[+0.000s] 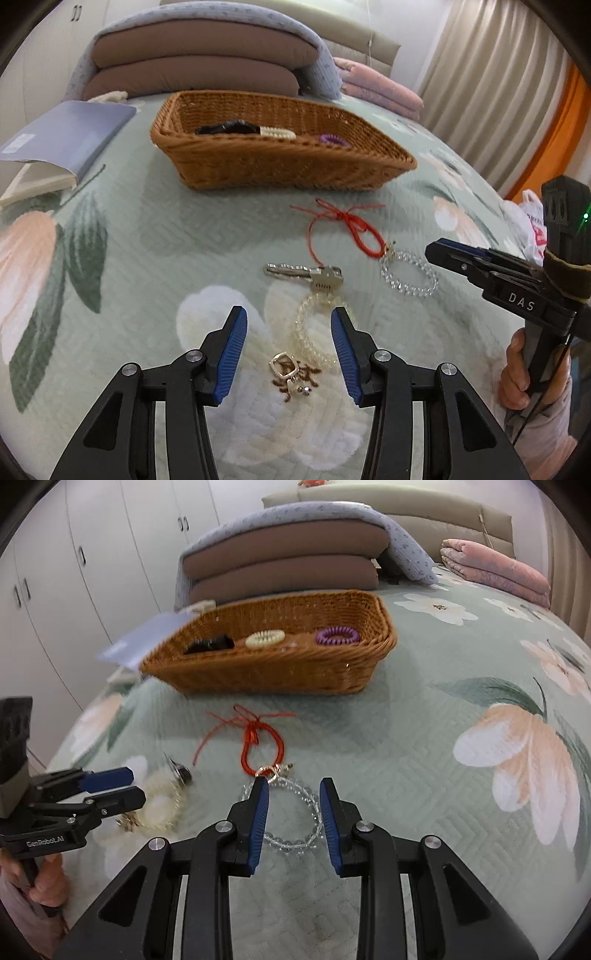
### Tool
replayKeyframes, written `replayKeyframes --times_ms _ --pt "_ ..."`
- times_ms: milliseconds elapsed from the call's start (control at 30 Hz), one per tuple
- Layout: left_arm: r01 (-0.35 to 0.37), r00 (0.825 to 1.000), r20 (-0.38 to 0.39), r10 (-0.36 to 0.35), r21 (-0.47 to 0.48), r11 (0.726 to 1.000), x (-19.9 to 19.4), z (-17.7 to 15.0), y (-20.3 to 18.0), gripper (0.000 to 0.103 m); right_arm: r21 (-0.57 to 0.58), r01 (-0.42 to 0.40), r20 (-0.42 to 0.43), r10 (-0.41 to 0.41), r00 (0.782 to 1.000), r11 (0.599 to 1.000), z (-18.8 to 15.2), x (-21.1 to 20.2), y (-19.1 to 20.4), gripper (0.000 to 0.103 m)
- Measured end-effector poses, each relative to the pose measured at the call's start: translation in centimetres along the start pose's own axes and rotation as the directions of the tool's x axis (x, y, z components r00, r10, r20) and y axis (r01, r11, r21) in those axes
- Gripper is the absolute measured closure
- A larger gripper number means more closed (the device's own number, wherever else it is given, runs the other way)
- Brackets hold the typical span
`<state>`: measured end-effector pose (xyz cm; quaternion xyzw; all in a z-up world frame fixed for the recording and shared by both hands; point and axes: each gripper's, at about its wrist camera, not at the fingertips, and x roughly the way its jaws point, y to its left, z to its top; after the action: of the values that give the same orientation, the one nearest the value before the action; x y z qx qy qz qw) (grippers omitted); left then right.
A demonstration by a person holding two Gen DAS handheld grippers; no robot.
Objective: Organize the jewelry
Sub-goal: 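Move both tools back over the remaining jewelry on the quilt, then grasp the clear bead bracelet with the left tool while the right tool grasps the gold charm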
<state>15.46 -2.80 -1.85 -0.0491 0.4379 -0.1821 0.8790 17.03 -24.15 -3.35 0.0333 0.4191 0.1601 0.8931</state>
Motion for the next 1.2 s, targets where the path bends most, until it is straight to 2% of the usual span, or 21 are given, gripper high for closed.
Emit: replayKeyframes --times_ms 167,267,533,667,800,933,1000,1033,1200 --pt "-0.047 0.999 -0.002 0.047 0.052 0.998 0.5 -0.2 -0.9 0.058 -0.051 0.072 -0.052 -0.074 0.996 0.996 -0.5 1.4 0.9 0.072" --pt "-0.074 0.997 0.005 0.074 0.075 0.994 0.7 -0.4 -1.3 0.059 -0.074 0.093 -0.054 -0.097 0.994 0.993 -0.7 1.7 1.3 0.072" --pt "-0.09 0.996 0.01 0.09 0.089 0.992 0.8 -0.3 -1.7 0.059 -0.065 0.046 0.02 -0.045 0.999 0.997 0.2 0.5 1.6 0.072" --pt "-0.09 0.996 0.012 0.089 0.088 0.992 0.8 -0.4 -1.7 0.059 -0.099 0.024 0.009 -0.023 1.0 0.995 1.3 1.5 3.0 0.072" --pt "-0.086 0.996 0.012 0.085 0.089 0.992 0.9 -0.3 -1.5 0.059 -0.151 0.075 -0.03 -0.08 0.996 0.986 1.0 3.4 4.3 0.072" --pt "-0.09 0.996 0.012 0.089 0.097 0.991 1.0 -0.4 -1.7 0.059 -0.131 0.061 -0.027 -0.065 0.998 0.989 1.0 3.6 3.7 0.072" --pt "-0.102 0.995 0.014 0.101 0.113 0.988 1.1 -0.5 -2.1 0.059 -0.118 0.048 -0.03 -0.052 0.998 0.992 1.1 3.7 3.4 0.075" --pt "-0.106 0.994 0.015 0.105 0.118 0.987 1.1 -0.6 -2.2 0.059 -0.114 0.036 -0.032 -0.04 0.999 0.993 1.1 3.7 3.3 0.087" --pt "-0.117 0.993 0.017 0.116 0.138 0.984 1.2 -0.7 -2.7 0.066 -0.133 0.045 -0.03 -0.05 0.998 0.99 0.9 3.6 3.7 0.086"
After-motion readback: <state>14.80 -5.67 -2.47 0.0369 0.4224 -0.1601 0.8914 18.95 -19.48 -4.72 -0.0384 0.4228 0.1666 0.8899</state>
